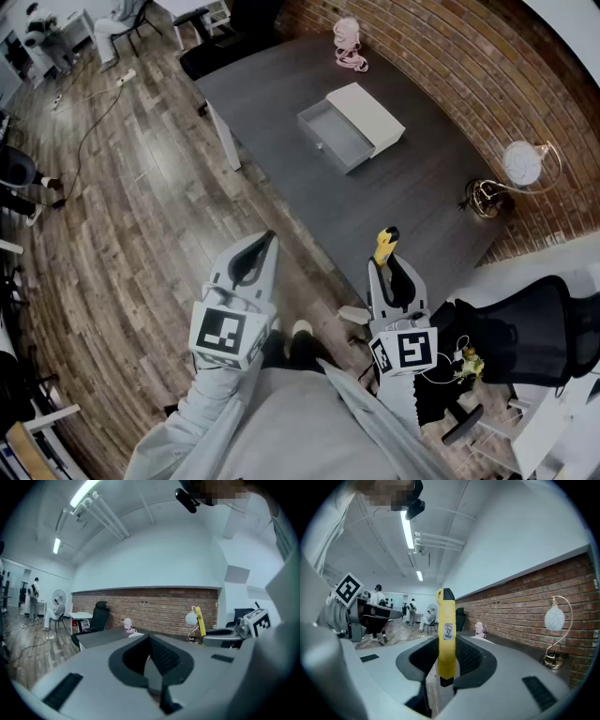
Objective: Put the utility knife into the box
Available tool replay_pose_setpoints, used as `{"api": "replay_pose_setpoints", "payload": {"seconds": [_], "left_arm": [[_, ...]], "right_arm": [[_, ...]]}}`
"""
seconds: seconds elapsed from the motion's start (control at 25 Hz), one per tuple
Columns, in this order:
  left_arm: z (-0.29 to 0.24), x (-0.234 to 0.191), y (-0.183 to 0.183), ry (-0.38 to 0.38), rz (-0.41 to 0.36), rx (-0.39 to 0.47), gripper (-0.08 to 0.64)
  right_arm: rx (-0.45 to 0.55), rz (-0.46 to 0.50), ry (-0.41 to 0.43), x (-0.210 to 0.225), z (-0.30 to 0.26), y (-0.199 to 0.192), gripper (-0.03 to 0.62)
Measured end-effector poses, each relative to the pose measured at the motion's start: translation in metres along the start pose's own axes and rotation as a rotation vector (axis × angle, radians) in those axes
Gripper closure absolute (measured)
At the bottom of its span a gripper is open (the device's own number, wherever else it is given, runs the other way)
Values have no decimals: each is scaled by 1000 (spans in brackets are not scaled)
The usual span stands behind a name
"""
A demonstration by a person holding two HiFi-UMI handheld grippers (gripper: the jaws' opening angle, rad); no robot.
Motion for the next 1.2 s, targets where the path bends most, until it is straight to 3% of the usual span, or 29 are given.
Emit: {"api": "replay_pose_setpoints", "payload": {"seconds": [0.4,0.72,1.2], "left_arm": [[20,28,0,21,-12,-20,540],[24,27,-2,100,-6,-12,540],[-1,-28,-10,179,1,-8,540]], "right_arm": [[24,-2,55,-6,25,2,466],[14,1,118,-1,17,-2,466],[8,5,220,-14,-60,-1,466]]}}
Point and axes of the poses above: the fingertips, and each gripper's own axes: z backward along the fingers, x to its right, y out of its top, the point moved 5 cm from there along z, backward along the fingers, and after that the axes turned 10 degrees about -z, right-handed, at the moved point
